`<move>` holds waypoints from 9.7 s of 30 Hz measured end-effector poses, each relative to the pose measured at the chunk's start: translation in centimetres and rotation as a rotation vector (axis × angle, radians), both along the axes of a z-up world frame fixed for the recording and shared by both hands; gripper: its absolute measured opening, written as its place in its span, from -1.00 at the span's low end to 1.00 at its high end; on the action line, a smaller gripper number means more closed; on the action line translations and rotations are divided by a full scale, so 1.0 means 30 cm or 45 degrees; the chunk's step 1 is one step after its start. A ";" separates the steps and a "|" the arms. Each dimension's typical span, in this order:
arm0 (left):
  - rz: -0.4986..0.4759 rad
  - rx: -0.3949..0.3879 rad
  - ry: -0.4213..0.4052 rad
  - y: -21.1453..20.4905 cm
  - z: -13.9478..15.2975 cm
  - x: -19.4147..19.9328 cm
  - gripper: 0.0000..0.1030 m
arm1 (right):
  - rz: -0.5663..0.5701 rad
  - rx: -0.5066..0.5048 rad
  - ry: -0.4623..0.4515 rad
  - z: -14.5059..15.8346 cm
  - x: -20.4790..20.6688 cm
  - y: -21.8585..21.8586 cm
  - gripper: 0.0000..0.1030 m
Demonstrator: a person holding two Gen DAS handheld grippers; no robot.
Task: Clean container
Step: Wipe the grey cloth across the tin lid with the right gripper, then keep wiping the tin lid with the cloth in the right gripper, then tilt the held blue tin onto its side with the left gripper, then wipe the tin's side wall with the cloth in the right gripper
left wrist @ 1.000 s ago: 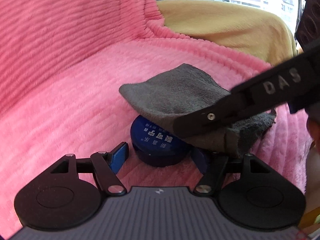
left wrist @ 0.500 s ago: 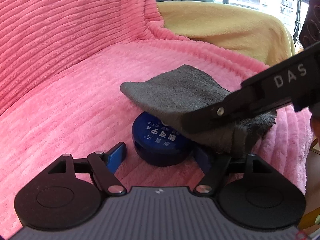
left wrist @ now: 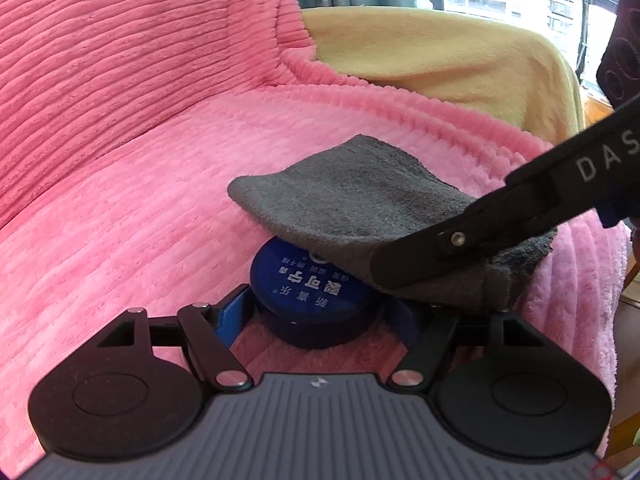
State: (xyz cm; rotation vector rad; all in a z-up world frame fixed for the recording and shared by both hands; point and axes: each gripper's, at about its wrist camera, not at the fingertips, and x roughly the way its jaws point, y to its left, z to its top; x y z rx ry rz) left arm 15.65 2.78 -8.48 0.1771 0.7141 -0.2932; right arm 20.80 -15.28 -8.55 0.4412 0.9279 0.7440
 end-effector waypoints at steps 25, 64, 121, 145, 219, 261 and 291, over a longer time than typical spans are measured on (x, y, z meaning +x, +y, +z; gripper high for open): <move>-0.008 0.050 -0.016 -0.013 -0.002 -0.003 0.36 | -0.031 -0.040 -0.082 0.027 0.093 0.097 -0.97; -0.070 0.057 0.016 -0.006 0.007 -0.002 0.33 | 0.160 -0.046 0.048 0.008 0.117 0.177 -1.00; -0.058 0.060 0.005 -0.012 0.022 0.022 0.32 | 0.049 0.101 0.039 0.060 0.099 0.026 -0.90; -0.150 0.130 -0.058 0.021 0.025 -0.011 0.30 | 0.129 -0.017 0.008 0.027 0.100 0.136 -1.00; -0.115 0.030 -0.009 0.122 0.041 0.208 0.31 | 0.071 -0.007 0.075 0.023 0.107 0.038 -1.00; 0.124 -0.761 0.293 0.331 0.057 0.246 0.31 | -0.221 0.255 0.154 -0.077 0.156 -0.110 -0.91; -0.181 0.121 -0.108 0.070 0.121 0.070 -0.43 | -0.019 0.289 0.034 0.052 0.065 -0.041 -0.97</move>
